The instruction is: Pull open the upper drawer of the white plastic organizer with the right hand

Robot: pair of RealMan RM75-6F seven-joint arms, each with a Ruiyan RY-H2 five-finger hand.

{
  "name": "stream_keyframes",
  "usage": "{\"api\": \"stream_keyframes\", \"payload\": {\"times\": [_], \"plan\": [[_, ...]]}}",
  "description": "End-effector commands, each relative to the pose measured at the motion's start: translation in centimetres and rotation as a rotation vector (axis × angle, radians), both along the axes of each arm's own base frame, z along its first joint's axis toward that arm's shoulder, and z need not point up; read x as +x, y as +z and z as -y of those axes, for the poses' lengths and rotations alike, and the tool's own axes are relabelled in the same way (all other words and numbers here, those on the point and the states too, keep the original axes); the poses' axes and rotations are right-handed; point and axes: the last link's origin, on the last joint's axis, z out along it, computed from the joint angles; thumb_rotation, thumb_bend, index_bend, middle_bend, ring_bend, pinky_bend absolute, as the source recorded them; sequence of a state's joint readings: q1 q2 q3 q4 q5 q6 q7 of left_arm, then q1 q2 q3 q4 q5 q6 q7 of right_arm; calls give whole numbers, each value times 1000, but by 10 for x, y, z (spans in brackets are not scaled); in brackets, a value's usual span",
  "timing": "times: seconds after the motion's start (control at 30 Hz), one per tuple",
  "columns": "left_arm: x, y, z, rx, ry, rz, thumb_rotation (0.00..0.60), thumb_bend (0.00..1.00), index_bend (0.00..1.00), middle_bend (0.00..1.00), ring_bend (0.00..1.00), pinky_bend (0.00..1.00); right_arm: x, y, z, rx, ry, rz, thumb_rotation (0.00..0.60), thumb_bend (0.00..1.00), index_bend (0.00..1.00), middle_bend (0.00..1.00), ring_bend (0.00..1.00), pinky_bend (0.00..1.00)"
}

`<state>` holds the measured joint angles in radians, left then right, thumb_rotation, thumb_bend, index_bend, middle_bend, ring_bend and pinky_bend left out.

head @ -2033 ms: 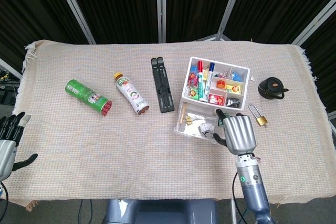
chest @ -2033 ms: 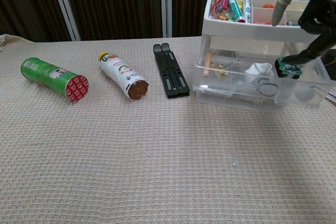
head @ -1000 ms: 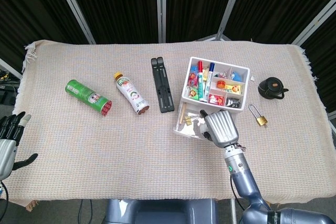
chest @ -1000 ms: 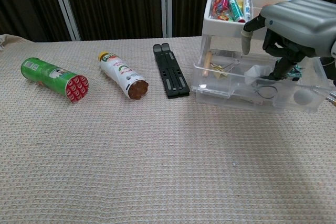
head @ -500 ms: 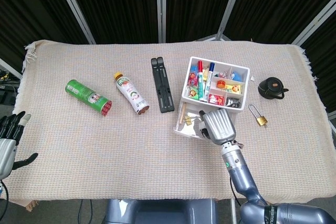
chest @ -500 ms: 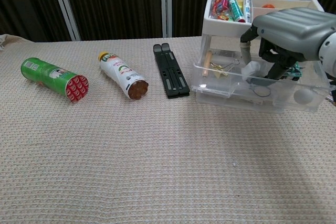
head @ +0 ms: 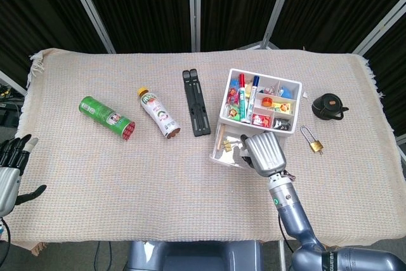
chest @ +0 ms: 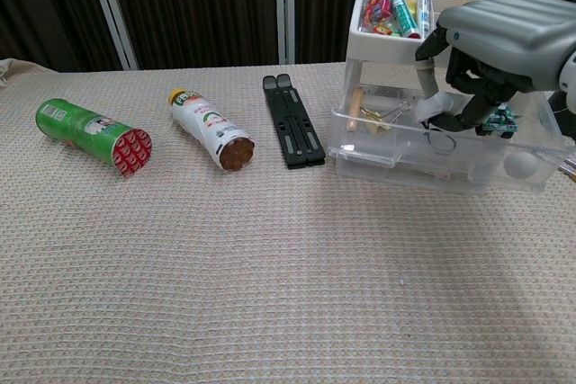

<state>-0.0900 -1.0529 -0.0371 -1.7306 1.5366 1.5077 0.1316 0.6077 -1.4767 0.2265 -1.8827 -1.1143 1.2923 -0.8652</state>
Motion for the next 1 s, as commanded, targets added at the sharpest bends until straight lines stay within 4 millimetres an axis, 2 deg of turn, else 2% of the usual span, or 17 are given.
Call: {"api": "stream_keyframes", "payload": {"times": [0.03, 0.1, 0.3, 0.47, 0.7, 1.0], "plan": [[0, 0, 0, 1, 1, 0, 600, 18, 0, 0, 0, 0, 1, 7, -4, -13, 16, 1, 600, 226, 617, 950, 958, 676], [0, 0, 0, 1, 3, 0, 600, 18, 0, 0, 0, 0, 3, 13, -7, -27, 29, 8, 600, 226, 616, 950, 959, 676], [0, 0, 0, 0, 1, -3, 600, 18, 0, 0, 0, 0, 7, 50, -26, -92, 77, 81, 600, 227, 614, 950, 958, 676], [1, 0, 1, 1, -2, -3, 600, 19, 0, 0, 0, 0, -7, 78, -41, -137, 69, 141, 600, 228, 610, 950, 959, 676], [2, -2, 2, 0, -5, -14, 600, 18, 0, 0, 0, 0, -60, 108, -52, -232, -3, 198, 600, 227, 600, 950, 959, 676], [3, -7, 1, -7, 3, -32, 600, 19, 0, 0, 0, 0, -141, 114, -60, -265, -150, 298, 600, 226, 590, 950, 958, 676]]}}
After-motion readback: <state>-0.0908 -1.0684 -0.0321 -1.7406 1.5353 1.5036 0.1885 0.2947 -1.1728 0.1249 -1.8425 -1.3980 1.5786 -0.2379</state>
